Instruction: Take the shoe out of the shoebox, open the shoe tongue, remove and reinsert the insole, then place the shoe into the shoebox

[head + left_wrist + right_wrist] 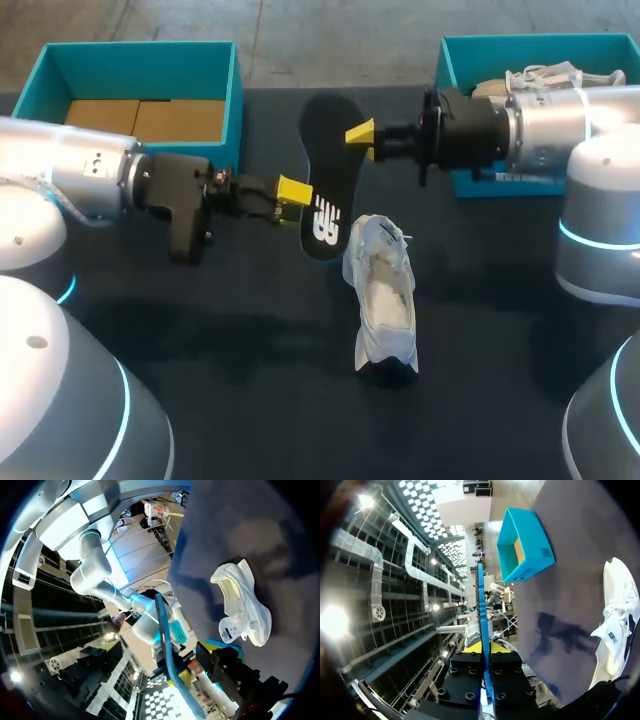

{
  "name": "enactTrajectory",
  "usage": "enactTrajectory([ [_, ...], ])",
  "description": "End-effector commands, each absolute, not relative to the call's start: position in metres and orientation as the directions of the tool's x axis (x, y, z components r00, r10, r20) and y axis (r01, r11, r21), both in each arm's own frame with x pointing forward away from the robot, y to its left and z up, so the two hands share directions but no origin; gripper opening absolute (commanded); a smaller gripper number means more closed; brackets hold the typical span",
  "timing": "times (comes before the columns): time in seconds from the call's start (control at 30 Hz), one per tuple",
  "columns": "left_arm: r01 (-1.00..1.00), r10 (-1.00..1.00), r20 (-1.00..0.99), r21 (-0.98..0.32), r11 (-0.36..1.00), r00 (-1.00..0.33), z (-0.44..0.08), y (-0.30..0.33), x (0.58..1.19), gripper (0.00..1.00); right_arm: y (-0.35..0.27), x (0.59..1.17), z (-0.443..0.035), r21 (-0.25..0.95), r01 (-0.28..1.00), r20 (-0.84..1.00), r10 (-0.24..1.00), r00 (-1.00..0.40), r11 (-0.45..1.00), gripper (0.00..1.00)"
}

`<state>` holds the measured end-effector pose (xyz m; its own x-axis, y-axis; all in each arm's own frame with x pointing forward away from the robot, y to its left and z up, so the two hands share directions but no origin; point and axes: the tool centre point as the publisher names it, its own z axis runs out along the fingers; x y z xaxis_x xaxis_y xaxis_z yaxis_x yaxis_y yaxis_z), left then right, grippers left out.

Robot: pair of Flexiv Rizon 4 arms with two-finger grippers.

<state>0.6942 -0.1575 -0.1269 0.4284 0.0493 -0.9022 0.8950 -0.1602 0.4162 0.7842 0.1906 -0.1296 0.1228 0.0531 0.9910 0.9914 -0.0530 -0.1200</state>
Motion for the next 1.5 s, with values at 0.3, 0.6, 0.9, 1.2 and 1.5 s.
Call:
enactTrajectory([
  [0.3,0.935,0.233,-0.911,0.303,-0.184,0.341,-0.11,-0.121,0.696,1.0,0.181,0.778,-0.15,-0.098,0.994,0.994,0.052,0.101,-0.046,0.0],
  [0.6,0.969,0.379,-0.896,0.181,-0.169,0.234,-0.097,-0.114,0.713,1.0,0.179,0.779,-0.162,-0.085,0.995,0.995,0.047,0.087,-0.052,0.0],
  [0.9,0.979,0.524,-0.833,0.098,-0.179,0.179,-0.087,-0.115,0.724,1.0,0.178,0.78,-0.168,-0.086,0.994,0.995,0.05,0.089,-0.069,0.0],
  [1.2,0.977,0.635,-0.756,0.029,-0.209,0.158,-0.083,-0.112,0.732,1.0,0.178,0.78,-0.168,-0.086,0.994,0.995,0.05,0.089,-0.069,0.0],
  [1.5,0.978,0.713,-0.688,-0.021,-0.21,0.138,-0.077,-0.107,0.742,1.0,0.178,0.78,-0.168,-0.086,0.994,0.995,0.05,0.089,-0.069,0.0],
])
